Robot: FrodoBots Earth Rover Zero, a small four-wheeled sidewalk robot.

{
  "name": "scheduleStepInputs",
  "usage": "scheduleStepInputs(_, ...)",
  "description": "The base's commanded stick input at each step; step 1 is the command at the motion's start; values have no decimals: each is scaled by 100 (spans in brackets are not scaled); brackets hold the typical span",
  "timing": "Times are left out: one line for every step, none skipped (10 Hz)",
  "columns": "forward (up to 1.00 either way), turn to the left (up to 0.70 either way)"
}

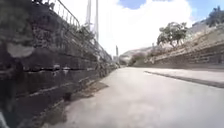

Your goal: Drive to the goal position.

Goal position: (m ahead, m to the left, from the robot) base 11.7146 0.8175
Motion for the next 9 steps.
scheduleStepInputs(70, 0)
scheduleStepInputs(70, 0)
scheduleStepInputs(70, 0)
scheduleStepInputs(70, 0)
scheduleStepInputs(70, 0)
scheduleStepInputs(70, 0)
scheduleStepInputs(70, 0)
scheduleStepInputs(70, 0)
scheduleStepInputs(70, 0)
